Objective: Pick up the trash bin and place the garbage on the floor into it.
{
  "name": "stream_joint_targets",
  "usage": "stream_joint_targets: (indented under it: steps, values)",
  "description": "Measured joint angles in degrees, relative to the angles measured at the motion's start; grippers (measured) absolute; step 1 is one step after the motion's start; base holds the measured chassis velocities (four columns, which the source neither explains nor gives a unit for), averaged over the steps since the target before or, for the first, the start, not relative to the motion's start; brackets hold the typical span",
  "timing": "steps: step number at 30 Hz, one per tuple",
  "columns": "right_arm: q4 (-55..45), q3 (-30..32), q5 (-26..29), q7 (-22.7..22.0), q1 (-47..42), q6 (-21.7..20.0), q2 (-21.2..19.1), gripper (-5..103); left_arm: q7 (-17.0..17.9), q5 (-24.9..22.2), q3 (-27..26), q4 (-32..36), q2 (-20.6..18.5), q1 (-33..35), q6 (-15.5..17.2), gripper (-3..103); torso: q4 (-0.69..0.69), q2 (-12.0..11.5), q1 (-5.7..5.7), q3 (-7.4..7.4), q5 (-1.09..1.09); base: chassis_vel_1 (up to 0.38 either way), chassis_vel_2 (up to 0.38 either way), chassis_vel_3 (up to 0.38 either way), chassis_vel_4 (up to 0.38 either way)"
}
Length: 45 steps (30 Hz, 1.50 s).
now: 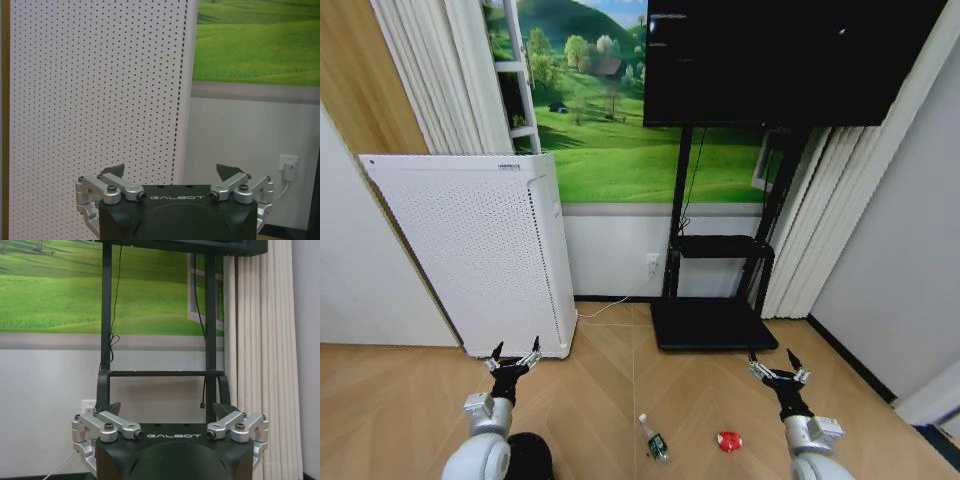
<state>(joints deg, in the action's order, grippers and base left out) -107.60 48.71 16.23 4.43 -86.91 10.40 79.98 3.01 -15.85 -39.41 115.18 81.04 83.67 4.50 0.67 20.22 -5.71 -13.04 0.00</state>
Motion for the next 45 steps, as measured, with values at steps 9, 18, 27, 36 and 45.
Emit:
stream_joint_targets:
  steps: [9, 18, 27, 36, 45]
  values:
    - [0.01, -0.03, -0.01, 0.04, -0.03, 0.01, 0.03, 100, 0.01, -0.12, 0.06, -0.03, 0.10, -0.02, -0.09, 100, 0.00, -1.83, 0.58, 1.26, 0.00, 0.000, 0.000, 0.000, 0.000]
    - [0.07, 0.03, -0.04, 0.09, -0.02, 0.12, 0.08, 100, 0.01, -0.03, 0.10, -0.08, 0.25, -0.06, -0.13, 100, 0.00, -4.00, 1.22, 2.78, 0.00, 0.000, 0.000, 0.000, 0.000]
    - [0.06, 0.09, -0.05, 0.11, -0.02, 0.14, 0.17, 100, 0.00, 0.05, 0.22, -0.21, 0.30, -0.18, -0.18, 100, 0.00, -6.28, 1.87, 4.41, 0.00, 0.000, 0.000, 0.000, 0.000]
    - [0.06, 0.11, -0.10, 0.18, 0.03, 0.17, 0.23, 100, -0.01, 0.09, 0.25, -0.37, 0.35, -0.22, -0.25, 100, 0.00, -8.36, 2.41, 5.93, 0.00, 0.000, 0.000, 0.000, 0.000]
    - [0.10, 0.09, -0.17, 0.22, 0.05, 0.19, 0.25, 100, -0.04, 0.08, 0.29, -0.52, 0.35, -0.30, -0.25, 100, 0.00, -10.23, 2.81, 7.41, 0.00, 0.000, 0.000, 0.000, 0.000]
